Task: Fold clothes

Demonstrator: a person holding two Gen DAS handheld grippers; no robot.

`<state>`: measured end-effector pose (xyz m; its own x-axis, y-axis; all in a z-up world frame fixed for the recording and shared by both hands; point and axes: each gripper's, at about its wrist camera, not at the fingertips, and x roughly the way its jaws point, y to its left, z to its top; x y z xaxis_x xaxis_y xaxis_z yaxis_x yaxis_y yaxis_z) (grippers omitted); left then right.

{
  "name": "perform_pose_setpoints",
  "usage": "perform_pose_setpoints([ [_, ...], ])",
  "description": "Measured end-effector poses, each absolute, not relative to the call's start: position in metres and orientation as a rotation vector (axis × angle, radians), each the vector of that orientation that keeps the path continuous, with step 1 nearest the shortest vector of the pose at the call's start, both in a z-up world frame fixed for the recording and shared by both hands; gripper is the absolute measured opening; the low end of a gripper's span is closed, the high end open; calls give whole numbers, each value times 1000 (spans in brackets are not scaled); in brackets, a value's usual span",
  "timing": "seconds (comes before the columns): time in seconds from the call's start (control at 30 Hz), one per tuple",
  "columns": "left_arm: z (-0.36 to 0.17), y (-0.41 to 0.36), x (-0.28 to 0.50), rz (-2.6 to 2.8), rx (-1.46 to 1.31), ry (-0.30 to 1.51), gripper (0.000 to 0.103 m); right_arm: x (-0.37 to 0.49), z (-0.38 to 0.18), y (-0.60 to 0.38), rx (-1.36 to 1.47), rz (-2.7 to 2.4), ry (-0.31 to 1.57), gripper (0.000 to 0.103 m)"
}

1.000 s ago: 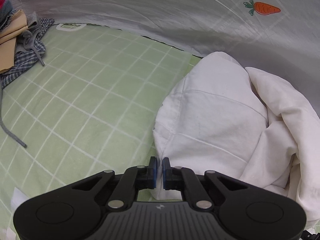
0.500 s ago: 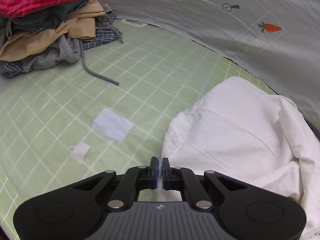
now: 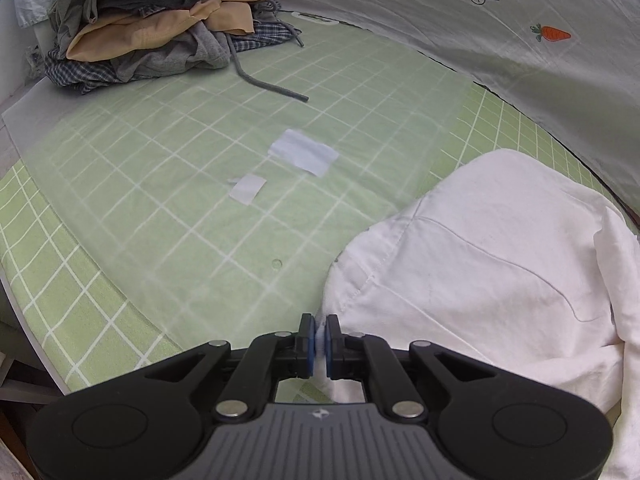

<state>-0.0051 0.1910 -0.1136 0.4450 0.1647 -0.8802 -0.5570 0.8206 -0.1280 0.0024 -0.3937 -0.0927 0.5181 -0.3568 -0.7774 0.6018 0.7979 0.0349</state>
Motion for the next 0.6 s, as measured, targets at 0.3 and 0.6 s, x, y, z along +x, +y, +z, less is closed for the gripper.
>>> perform_pose_setpoints([
  [0.3,-113,187,-13,391,-393,1033,12,4,-70,-316,263,-323,775,75],
  [0.6,-119,185,-8,333,-292,1092,15,14,-79,-264,314,-113,815,86],
])
